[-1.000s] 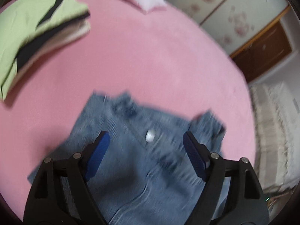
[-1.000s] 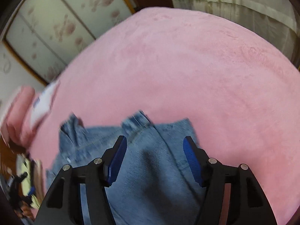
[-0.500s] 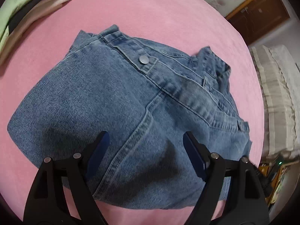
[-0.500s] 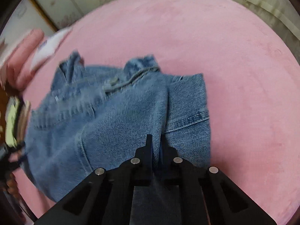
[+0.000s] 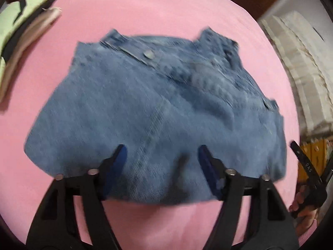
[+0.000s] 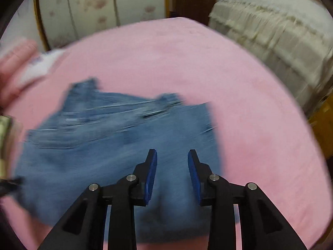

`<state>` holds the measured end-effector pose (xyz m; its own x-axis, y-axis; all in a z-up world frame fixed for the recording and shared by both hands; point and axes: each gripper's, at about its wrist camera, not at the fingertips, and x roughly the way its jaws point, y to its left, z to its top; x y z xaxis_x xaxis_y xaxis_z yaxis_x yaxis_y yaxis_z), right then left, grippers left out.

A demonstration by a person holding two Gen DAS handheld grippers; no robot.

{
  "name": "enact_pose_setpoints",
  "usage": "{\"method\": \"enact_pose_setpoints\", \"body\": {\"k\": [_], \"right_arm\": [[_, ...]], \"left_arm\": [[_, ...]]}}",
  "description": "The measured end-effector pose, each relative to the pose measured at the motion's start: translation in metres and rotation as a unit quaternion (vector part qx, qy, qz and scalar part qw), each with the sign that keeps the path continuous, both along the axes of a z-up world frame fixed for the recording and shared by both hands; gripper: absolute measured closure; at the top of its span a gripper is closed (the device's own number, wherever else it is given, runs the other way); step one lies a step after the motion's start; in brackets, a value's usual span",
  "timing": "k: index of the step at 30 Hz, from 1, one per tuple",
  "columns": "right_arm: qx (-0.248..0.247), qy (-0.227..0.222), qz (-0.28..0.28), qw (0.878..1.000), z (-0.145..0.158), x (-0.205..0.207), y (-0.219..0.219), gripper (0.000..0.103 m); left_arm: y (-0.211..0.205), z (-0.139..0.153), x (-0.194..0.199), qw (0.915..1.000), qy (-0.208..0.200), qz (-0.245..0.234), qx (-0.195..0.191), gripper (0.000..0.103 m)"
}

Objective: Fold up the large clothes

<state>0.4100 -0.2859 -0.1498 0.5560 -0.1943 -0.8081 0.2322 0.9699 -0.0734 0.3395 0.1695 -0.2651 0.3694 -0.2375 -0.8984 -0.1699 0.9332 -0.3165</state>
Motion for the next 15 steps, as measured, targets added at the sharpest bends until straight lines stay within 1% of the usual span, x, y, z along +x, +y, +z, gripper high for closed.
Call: {"method": "enact_pose_setpoints", "body": {"k": [1,2,4,5,6,8,10,11,12,13,14,15], "right_arm": [[0.041,-0.002,0.016,0.999,-0.001,-0.009,0.013,0.072],[0.075,-0.003,0.03,0.997,-0.005,-0.018,0.027,0.072],[0.124,0.002,0.054,0.991,-0.021,-0.028,0.058,0.083],[0.141,0.015,0.061,0.988,-0.032,-0.031,0.074,0.09],[0.16,0.03,0.071,0.984,-0.043,-0.034,0.089,0.095],[0.195,0.038,0.094,0.975,-0.062,-0.041,0.114,0.098],[0.224,0.051,0.1,0.968,-0.081,-0.041,0.13,0.099],[0.232,0.06,0.099,0.966,-0.09,-0.042,0.135,0.099],[0.236,0.074,0.097,0.964,-0.101,-0.04,0.141,0.101],[0.234,0.082,0.096,0.964,-0.109,-0.039,0.142,0.101],[0.233,0.083,0.099,0.964,-0.113,-0.037,0.14,0.102],[0.23,0.082,0.104,0.964,-0.114,-0.035,0.138,0.103]], "left_arm": [[-0.003,-0.001,-0.005,0.9999,0.003,-0.011,-0.008,0.052],[-0.008,-0.003,-0.01,0.9995,0.005,-0.026,-0.017,0.055],[-0.019,-0.008,-0.019,0.998,0.008,-0.056,-0.03,0.067],[-0.024,-0.011,-0.022,0.9973,0.01,-0.065,-0.032,0.069],[-0.03,-0.015,-0.023,0.9966,0.013,-0.073,-0.036,0.075],[-0.039,-0.025,-0.023,0.9945,0.031,-0.086,-0.052,0.076],[-0.045,-0.033,-0.022,0.9943,0.042,-0.09,-0.04,0.078],[-0.047,-0.038,-0.02,0.9942,0.051,-0.091,-0.023,0.078],[-0.047,-0.04,-0.02,0.9943,0.054,-0.091,-0.014,0.083],[-0.046,-0.041,-0.019,0.9947,0.054,-0.088,-0.002,0.09],[-0.044,-0.041,-0.019,0.9952,0.051,-0.082,0.015,0.095],[-0.038,-0.039,-0.019,0.9955,0.044,-0.075,0.037,0.102]]}}
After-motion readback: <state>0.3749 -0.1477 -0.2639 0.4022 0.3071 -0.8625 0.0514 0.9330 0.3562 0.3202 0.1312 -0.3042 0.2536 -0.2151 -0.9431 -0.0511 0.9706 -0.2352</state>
